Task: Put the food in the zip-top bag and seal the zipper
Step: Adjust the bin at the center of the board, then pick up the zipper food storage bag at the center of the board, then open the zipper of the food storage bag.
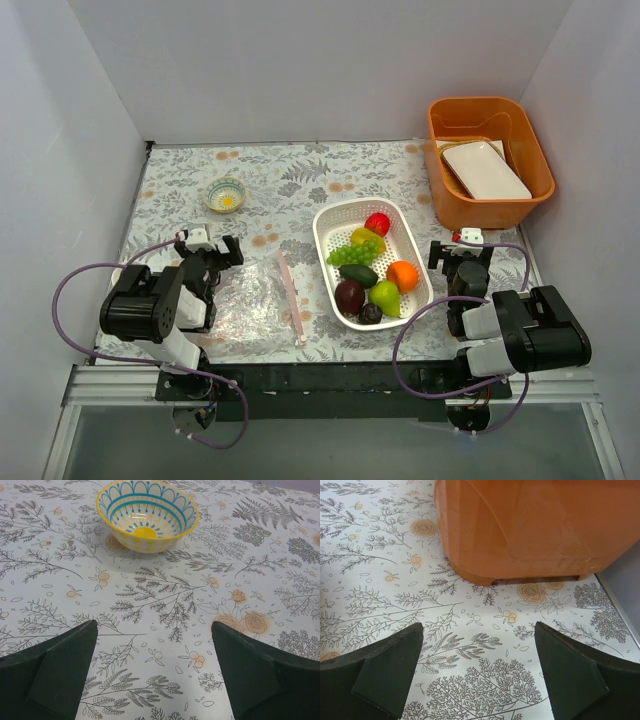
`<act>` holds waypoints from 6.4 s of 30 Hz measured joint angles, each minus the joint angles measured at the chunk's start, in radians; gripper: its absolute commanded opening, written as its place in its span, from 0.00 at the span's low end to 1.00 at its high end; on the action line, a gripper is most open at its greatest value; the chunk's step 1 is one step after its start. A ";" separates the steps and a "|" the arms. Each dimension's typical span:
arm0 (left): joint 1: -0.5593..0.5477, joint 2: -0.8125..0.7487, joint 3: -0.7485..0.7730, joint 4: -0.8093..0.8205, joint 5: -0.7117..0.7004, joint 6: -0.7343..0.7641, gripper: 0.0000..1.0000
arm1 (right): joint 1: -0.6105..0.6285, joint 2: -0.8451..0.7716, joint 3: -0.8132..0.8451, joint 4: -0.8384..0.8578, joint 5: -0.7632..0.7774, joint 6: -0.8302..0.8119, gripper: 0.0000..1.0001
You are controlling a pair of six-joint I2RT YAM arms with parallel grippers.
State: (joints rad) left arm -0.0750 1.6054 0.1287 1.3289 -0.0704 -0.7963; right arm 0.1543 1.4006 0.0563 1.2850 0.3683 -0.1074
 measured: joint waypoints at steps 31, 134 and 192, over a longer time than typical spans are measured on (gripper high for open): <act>0.020 -0.409 0.749 -1.562 0.201 -0.526 0.98 | 0.027 -0.483 0.584 -1.328 -0.476 0.388 1.00; -0.680 -0.135 1.029 -2.049 -0.198 -0.587 0.00 | 0.270 -0.150 0.897 -1.580 -0.689 0.446 0.82; -0.480 -0.252 1.246 -2.195 -0.241 -0.466 0.00 | 0.550 0.417 1.242 -1.419 -0.552 0.695 0.01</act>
State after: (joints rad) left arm -0.5552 1.3537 1.3743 -0.8658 -0.3115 -1.2625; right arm 0.7040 1.8175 1.2987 -0.1337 -0.1833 0.5877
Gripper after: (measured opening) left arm 0.014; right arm 0.031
